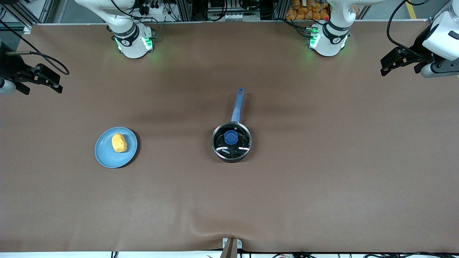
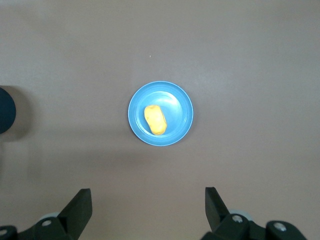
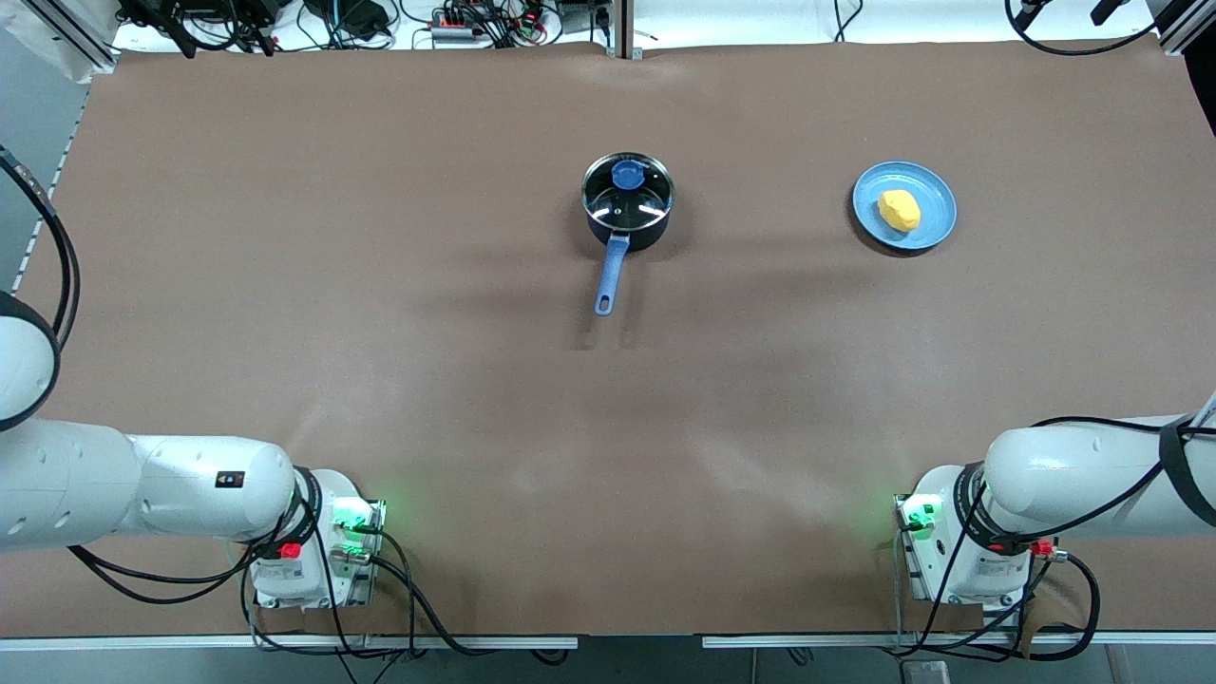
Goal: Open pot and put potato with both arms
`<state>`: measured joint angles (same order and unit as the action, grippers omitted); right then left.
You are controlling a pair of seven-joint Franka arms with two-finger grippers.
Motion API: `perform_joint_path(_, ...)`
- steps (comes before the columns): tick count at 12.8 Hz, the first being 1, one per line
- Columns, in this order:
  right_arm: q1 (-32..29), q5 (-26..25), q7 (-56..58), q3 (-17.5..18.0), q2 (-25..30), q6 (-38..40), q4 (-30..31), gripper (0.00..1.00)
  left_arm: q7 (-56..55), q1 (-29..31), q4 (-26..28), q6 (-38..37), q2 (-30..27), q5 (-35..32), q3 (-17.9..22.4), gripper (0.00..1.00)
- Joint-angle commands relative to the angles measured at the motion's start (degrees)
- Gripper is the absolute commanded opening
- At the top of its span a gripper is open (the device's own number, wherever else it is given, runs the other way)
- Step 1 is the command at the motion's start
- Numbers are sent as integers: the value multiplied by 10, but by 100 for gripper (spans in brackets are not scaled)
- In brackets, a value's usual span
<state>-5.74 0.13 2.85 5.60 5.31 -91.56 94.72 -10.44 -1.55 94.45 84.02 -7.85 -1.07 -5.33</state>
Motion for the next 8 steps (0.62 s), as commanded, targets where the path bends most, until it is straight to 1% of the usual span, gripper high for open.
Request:
perform_joint_path(1, -7, -7, 17, -1, -8, -10, -16, 100, 9, 2, -12, -10, 1, -11, -2, 100)
perform_joint_path(8, -1, -7, 11, 0, -19, 9, -37, 100, 6, 0, -29, -10, 6, -5, -2, 100)
